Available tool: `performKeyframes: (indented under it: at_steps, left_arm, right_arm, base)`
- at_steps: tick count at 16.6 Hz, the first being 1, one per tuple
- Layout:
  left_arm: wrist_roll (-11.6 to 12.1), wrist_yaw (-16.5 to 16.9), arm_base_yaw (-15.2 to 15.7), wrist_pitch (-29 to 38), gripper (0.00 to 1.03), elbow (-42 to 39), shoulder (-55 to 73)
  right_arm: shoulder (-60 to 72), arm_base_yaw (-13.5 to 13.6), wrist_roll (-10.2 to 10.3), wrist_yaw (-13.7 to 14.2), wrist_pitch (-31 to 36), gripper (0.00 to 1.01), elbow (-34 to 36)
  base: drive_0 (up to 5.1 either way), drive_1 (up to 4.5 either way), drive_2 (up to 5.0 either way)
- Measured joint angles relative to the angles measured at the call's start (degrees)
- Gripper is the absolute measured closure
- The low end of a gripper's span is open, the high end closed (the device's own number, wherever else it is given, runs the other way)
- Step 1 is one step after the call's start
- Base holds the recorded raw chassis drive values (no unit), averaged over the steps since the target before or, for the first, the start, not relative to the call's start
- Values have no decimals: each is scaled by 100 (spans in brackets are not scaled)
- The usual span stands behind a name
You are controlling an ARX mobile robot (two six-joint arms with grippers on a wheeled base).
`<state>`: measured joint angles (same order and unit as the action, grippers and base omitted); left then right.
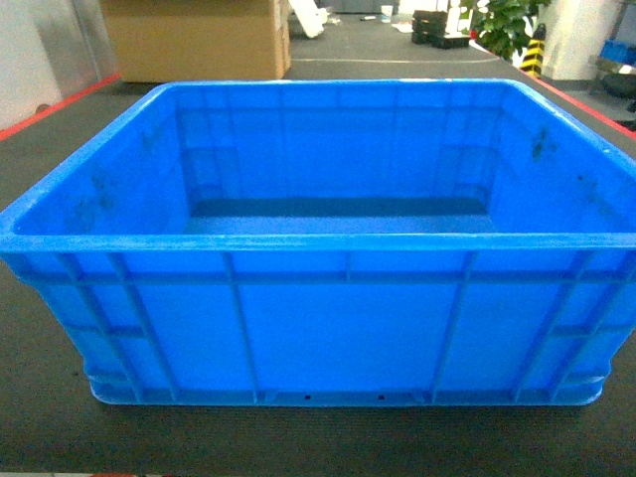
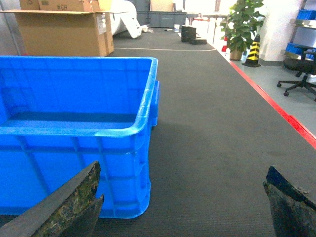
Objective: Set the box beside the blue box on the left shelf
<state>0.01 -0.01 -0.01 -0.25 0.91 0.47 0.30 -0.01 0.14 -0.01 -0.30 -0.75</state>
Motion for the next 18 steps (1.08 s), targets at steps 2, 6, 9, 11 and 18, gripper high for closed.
performKeyframes:
  at_steps: [2, 6, 9, 11, 18]
  left_arm:
    - [0, 0, 0, 0, 5, 0, 0]
    - [2, 0, 0, 0, 5, 0, 0]
    - [0, 0, 0, 0, 5, 0, 0]
    - [0, -2, 0, 0, 5, 0, 0]
    - [155, 1043, 363, 350, 5, -2, 55]
  right_arm:
    - [0, 0, 2, -2, 0, 3, 0]
    - [0, 0, 2, 0, 0, 3, 0]
    - [0, 0, 2, 0, 0, 3, 0]
    - [0, 0, 0, 0, 0, 3, 0]
    - [70, 195, -155, 479, 111, 3, 0]
  base:
    - [0, 0, 0]
    - [0, 0, 0]
    - [0, 0, 0]
    - [0, 0, 0]
    - [0, 0, 0]
